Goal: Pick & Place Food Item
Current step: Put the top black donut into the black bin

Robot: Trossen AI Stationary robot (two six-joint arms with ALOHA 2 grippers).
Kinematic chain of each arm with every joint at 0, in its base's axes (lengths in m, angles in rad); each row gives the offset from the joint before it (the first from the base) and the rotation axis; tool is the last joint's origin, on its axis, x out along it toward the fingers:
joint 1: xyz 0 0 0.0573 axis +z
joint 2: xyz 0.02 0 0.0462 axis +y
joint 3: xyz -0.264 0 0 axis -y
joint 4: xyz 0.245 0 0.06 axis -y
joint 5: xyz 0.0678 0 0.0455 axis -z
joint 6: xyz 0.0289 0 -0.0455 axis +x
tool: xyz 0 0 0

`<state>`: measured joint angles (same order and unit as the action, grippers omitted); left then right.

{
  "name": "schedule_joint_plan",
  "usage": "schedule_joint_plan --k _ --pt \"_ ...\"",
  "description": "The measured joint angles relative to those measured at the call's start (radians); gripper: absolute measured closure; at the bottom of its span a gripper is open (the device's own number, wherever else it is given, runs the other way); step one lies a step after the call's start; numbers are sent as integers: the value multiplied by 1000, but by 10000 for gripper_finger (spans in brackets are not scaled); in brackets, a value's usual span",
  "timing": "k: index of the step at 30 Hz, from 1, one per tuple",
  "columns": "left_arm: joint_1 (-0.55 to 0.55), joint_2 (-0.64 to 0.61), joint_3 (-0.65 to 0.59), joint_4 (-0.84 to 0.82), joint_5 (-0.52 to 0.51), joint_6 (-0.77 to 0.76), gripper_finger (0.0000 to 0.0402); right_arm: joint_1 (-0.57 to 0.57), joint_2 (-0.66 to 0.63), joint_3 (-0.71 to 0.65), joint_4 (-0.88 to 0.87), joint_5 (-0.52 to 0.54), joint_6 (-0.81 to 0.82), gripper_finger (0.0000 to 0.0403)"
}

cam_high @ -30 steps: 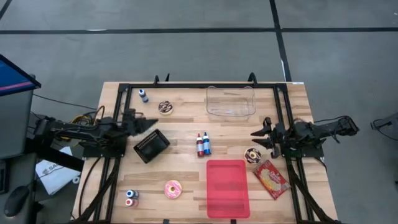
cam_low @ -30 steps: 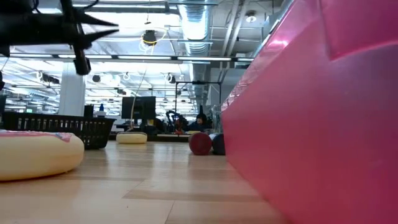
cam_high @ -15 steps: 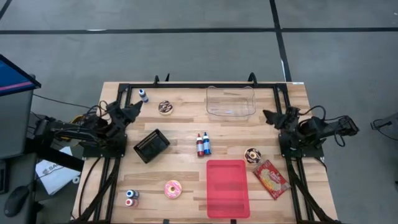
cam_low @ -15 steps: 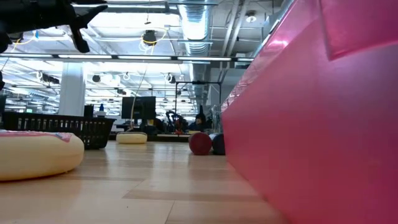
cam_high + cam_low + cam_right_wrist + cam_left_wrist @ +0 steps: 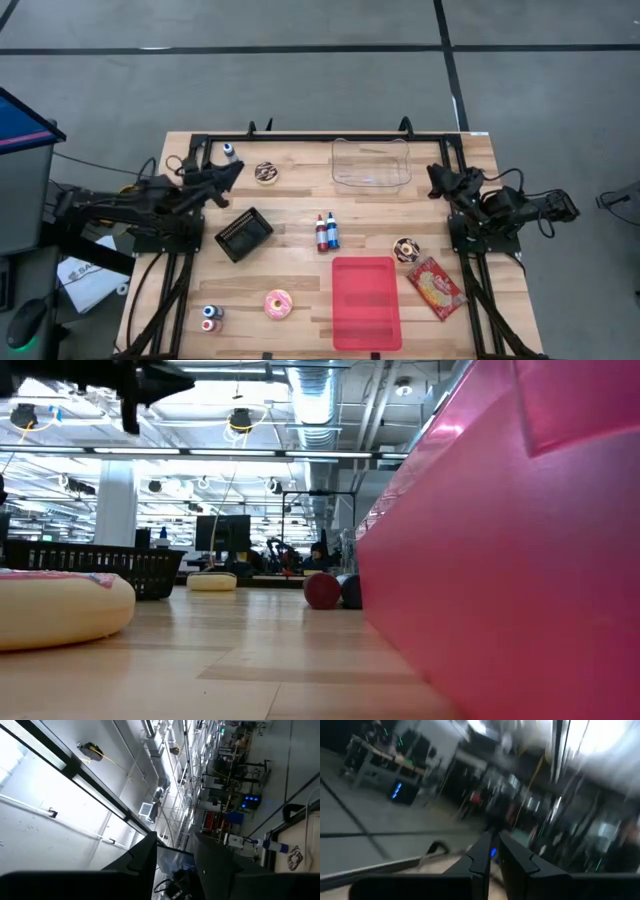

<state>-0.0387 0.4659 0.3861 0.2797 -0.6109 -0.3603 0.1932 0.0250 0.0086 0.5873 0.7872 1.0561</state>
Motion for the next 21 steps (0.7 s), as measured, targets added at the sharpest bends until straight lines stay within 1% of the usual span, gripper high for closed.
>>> schedule_joint_plan --k 2,6,8,10,11,13,15,17,19,21 --pt "1 66 110 -129 -3 38 371 0 0 0 0 1 10 283" --pt "35 224 314 -291 -34 135 371 0 0 0 0 0 13 283" --pt "75 307 416 -433 -54 133 371 0 0 0 0 1 10 283" --pt "137 392 511 -599 -56 73 371 0 0 0 -6 7 9 283" --pt "167 432 555 -684 -47 38 371 0 0 0 -6 10 8 283" --pt "225 510 635 -827 12 -21 371 0 0 0 -6 22 8 283" --pt "275 576 700 -933 94 -42 371 0 0 0 -5 23 8 283" --pt "309 631 745 -1012 155 -47 371 0 0 0 -4 19 9 283" --pt "336 671 781 -1115 172 -87 371 2 0 0 -3 -4 10 283" --pt "374 691 811 -1269 175 -172 371 4 0 3 -5 -37 9 283"
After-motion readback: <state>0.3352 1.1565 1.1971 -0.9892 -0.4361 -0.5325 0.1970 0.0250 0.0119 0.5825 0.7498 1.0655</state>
